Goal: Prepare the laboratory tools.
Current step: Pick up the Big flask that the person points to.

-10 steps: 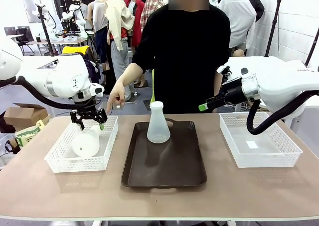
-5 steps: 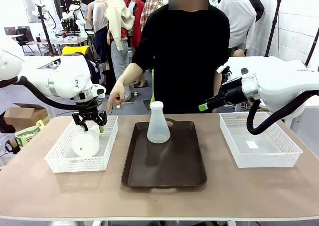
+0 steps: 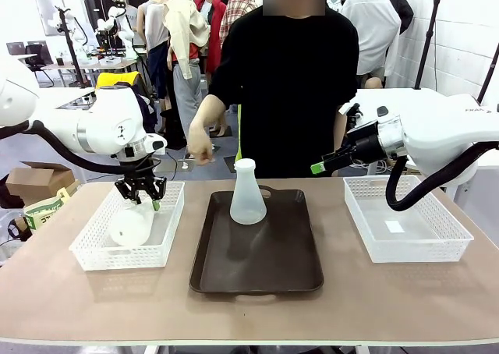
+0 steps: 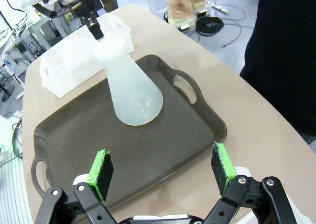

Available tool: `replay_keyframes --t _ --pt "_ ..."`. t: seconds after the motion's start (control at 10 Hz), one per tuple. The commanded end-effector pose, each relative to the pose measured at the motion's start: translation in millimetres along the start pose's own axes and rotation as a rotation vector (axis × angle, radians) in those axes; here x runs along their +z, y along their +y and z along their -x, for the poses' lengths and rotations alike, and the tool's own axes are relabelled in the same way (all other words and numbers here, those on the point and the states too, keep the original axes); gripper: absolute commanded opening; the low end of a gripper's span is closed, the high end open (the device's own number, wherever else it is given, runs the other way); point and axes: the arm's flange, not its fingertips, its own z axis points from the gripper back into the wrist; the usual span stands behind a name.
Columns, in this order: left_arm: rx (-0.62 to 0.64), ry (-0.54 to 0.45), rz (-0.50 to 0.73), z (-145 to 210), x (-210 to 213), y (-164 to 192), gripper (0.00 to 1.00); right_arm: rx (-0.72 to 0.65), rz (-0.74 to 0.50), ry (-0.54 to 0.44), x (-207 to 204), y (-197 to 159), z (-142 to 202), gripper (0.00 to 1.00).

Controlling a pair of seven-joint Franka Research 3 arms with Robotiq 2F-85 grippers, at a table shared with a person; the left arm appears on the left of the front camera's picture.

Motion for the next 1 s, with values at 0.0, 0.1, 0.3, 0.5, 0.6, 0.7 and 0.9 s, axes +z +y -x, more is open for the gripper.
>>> replay_keyframes --t 0.0,0.1,0.3,0.5,0.6,0.7,0.9 --pt "0.005 0.021 -0.011 3.6 -8.9 -6.3 0.0 -0.006 0.003 0.018 0.5 -0.8 -3.2 1.0" --pt "0.003 0.028 -0.013 3.4 -9.4 -6.3 0.0 -0.006 0.003 0.018 0.5 -0.8 -3.2 1.0" --pt "0.002 0.047 0.002 3.7 -8.9 -6.0 0.0 -0.006 0.003 0.018 0.5 -0.8 -3.2 1.0" --pt "-0.007 0.004 0.001 0.8 -0.2 -4.3 0.0 -0.006 0.003 0.018 0.5 -0.8 -3.2 1.0" --pt "-0.007 0.004 0.001 0.8 -0.2 -4.3 0.0 -0.006 0.003 0.018 0.5 -0.8 -3.2 1.0" --pt "-0.007 0.004 0.001 0.8 -0.2 -4.3 0.0 -0.006 0.003 0.018 0.5 -0.8 -3.2 1.0" --pt "-0.007 0.004 0.001 0.8 -0.2 -4.3 0.0 -0.006 0.003 0.018 0.5 -0.8 -3.2 1.0"
